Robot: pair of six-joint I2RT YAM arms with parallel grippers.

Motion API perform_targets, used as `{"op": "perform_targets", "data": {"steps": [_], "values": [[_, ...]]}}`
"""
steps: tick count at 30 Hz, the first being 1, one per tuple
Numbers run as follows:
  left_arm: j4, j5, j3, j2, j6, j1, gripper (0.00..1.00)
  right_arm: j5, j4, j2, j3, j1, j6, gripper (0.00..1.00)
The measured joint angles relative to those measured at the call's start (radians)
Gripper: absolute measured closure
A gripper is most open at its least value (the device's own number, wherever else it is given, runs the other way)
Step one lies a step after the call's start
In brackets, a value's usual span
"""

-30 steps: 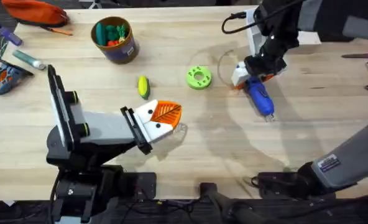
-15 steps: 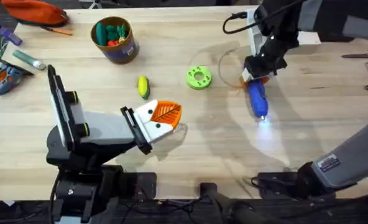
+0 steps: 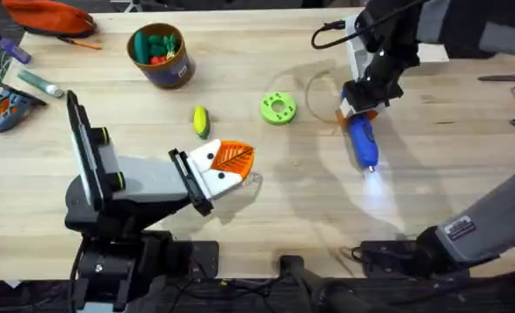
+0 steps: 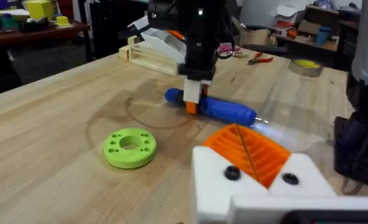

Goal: Pick up the gripper from the table and insert it into the empty holder that is missing its gripper. Then pick up a screw, insert it into the mounting hole, and use the screwdriver to tighten it. Finally, clean up the table by picking up the vegetable and placing it into the bucket.

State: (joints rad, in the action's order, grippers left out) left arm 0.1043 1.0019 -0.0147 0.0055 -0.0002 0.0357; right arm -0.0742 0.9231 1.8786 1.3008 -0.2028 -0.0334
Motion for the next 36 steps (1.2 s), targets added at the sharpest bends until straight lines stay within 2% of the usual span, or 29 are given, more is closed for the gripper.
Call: {"op": "perform_targets", "data": {"steps": [4,7,8,10,23,30,36], "values": [[0.0,0.0,0.0,0.0,0.0,0.0,0.993,0.002,0.048,-0.009,0.05,-0.002,0.0,0.978],[0.0,0.0,0.0,0.0,0.0,0.0,0.993,0.024,0.058,-0.107,0.129,-0.013,0.008,0.978],[0.0,0.0,0.0,0.0,0.0,0.0,0.993,0.031,0.057,-0.191,0.178,-0.032,0.013,0.978],[0.0,0.0,0.0,0.0,0.0,0.0,0.993,0.033,0.053,-0.251,0.204,-0.049,0.019,0.978],[0.0,0.0,0.0,0.0,0.0,0.0,0.993,0.054,-0.153,-0.584,0.213,-0.171,0.115,0.978],[0.0,0.0,0.0,0.0,0.0,0.0,0.993,0.194,-0.272,-0.646,0.216,-0.229,0.038,0.978],[0.0,0.0,0.0,0.0,0.0,0.0,0.993,0.445,-0.443,-0.646,0.216,-0.23,0.021,0.978]]}}
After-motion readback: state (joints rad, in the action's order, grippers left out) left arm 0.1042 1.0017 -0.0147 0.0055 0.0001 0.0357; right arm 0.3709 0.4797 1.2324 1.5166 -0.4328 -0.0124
